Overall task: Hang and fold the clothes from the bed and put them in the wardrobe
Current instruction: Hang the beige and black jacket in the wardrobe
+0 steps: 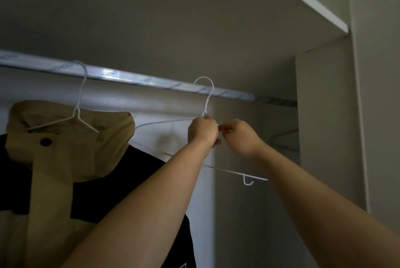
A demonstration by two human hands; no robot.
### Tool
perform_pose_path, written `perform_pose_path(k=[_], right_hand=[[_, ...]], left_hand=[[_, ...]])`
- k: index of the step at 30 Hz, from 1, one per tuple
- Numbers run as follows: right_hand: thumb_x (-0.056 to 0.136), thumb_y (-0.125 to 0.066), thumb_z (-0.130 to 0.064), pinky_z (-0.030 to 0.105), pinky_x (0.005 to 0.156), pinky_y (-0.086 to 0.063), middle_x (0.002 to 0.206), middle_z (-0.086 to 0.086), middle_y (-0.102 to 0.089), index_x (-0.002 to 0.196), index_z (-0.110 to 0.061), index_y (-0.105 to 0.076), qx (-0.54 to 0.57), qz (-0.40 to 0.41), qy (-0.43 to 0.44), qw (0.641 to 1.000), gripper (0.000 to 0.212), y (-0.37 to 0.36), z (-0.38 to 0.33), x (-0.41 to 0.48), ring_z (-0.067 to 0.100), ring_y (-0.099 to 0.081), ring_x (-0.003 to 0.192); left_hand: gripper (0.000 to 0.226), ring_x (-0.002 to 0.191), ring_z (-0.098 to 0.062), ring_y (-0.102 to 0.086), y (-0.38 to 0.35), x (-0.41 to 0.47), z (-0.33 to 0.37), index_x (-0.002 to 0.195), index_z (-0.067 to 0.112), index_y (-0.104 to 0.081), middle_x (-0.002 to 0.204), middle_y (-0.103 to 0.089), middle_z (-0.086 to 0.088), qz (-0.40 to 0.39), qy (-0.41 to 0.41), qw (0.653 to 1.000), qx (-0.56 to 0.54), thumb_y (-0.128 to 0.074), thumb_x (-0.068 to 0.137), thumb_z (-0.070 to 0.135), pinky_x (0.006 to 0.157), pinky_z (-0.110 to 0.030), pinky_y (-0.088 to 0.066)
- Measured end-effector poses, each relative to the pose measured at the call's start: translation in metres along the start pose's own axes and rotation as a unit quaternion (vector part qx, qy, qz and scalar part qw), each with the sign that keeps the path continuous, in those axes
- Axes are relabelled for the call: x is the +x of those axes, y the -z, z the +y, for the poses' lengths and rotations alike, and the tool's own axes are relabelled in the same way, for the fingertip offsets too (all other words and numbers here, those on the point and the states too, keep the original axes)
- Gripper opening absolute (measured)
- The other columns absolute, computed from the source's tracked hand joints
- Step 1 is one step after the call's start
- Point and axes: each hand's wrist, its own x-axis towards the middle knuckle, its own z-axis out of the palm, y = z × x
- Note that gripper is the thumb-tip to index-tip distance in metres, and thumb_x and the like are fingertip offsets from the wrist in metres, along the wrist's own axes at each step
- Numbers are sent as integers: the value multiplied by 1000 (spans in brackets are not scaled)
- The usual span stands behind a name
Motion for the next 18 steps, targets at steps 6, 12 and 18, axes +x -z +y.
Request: perform_pose_path(k=[6,12,18], right_hand=[[97,-44,1,30,80,-49,113,17,-72,125,-7,-70,80,74,-2,994,39,22,-5,-31,31,-68,100],[91,-55,-6,11,68,-49,111,0,-75,114,-17,-77,131,135,-66,980,34,42,0,-81,10,-68,98],[84,-73,-26,16,54,-43,59,-5,-65,84,-21,-80,81,137,-153,975,9,79,19,-150,5,-61,56]], left_hand=[[55,72,-38,-69,-1,-5,13,95,10,-74,90,-73,-15,51,-167,983,57,-34,102,47,67,-43,-59],[41,65,-35,-63,-14,-46,26,65,27,-75,82,-77,2,-29,-173,984,-32,-50,87,50,56,-39,-54],[68,33,-9,-46,-46,-109,13,66,16,-78,72,-76,1,-142,-103,981,-89,-35,97,58,33,-16,-31]])
